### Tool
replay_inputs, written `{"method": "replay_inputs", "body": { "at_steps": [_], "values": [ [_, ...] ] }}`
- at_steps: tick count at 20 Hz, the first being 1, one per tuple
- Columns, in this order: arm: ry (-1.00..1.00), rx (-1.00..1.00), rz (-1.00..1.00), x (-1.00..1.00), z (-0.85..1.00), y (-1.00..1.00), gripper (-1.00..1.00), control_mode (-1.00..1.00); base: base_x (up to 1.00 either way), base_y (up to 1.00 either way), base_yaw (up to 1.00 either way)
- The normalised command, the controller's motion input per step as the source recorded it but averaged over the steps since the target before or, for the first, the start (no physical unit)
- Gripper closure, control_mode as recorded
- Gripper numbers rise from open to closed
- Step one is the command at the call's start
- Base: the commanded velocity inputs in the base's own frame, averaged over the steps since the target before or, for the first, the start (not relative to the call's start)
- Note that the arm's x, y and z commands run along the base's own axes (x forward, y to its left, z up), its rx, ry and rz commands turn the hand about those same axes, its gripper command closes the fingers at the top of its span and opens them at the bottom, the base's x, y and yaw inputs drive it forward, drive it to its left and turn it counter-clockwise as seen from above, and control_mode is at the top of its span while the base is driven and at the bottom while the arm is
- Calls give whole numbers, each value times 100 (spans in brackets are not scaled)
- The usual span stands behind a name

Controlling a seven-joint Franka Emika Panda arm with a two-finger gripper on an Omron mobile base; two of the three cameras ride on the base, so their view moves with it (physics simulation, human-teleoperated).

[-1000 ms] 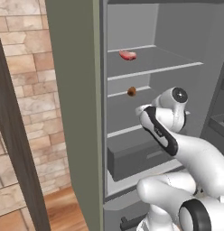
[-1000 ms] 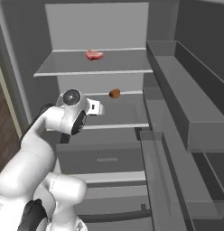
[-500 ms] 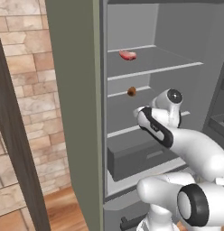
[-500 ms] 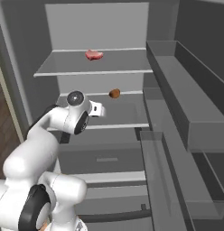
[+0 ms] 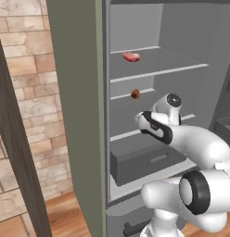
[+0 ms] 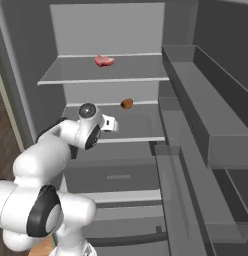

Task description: Transport the chicken drumstick and garlic to the fridge. Place the chicken drumstick on the rack containing meat and place the garlic on the rack containing the vegetable, ensuring meats and vegetables are on different racks.

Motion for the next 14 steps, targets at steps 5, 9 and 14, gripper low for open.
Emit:
{"method": "replay_inputs", "body": {
  "at_steps": [5, 9, 14],
  "values": [
    [7, 0, 0, 23, -26, 0, 100, -100, 0, 0, 0],
    [5, 0, 0, 22, -23, 0, 100, -100, 0, 0, 0],
    [2, 0, 0, 19, -20, 0, 100, -100, 0, 0, 0]
  ]
}}
